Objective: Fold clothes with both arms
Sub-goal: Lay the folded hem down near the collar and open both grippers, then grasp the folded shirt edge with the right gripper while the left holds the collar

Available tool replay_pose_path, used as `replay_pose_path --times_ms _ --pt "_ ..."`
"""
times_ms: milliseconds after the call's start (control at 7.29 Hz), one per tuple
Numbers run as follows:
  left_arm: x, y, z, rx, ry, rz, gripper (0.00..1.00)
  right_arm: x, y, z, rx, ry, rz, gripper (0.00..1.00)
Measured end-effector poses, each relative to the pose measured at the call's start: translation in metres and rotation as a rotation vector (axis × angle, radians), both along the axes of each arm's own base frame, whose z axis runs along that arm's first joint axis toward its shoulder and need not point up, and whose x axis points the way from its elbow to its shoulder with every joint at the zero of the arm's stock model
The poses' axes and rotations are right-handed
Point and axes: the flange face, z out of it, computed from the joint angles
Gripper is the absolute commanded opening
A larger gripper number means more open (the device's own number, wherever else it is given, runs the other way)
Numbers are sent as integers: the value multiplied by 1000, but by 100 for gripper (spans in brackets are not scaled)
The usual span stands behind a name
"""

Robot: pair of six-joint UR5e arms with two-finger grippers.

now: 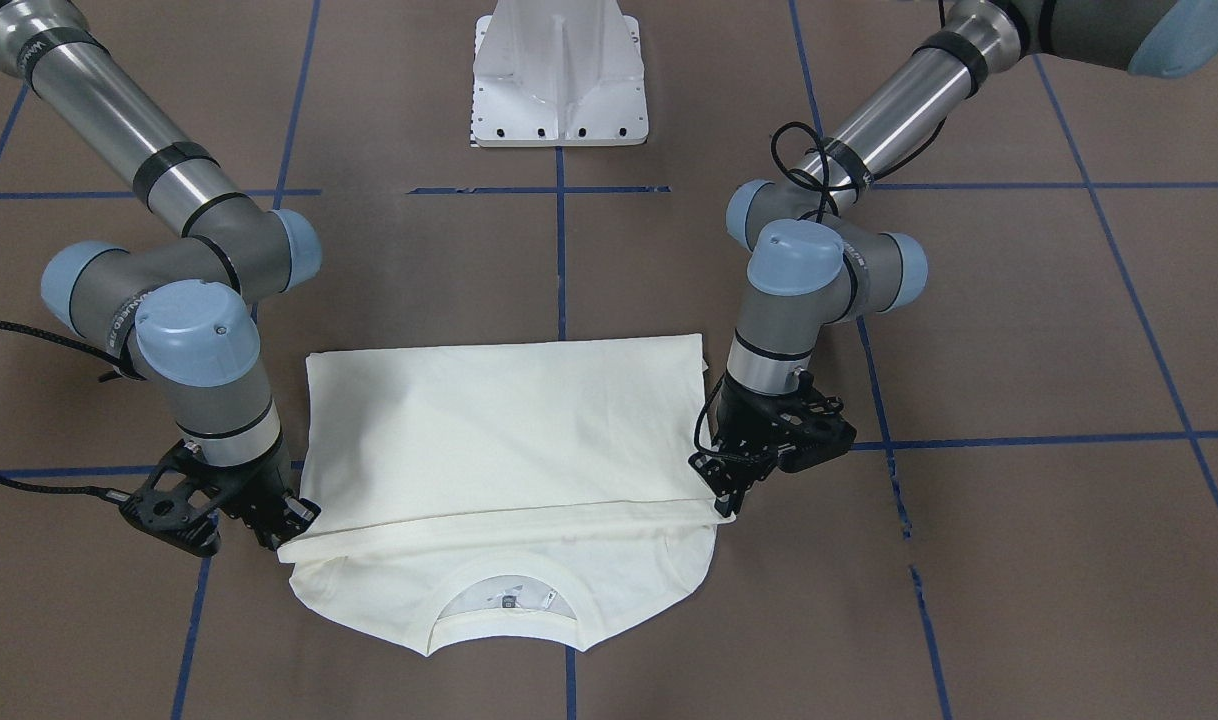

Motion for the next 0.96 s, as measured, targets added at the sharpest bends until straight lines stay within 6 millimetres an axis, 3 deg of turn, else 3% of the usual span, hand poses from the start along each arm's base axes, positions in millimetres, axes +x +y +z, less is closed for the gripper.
replay_pose_path --times_ms 274,549,686,960 --pt "-10 9 -16 20 35 8 43 13 14 -15 22 -43 -1 52" --pt "-24 30 -31 24 99 77 47 48 82 -14 6 -136 -8 61" --pt "-26 35 -34 23 114 99 46 48 121 -11 -42 -183 8 66" --pt "-27 38 -35 22 119 110 46 26 186 2 -147 -222 39 66"
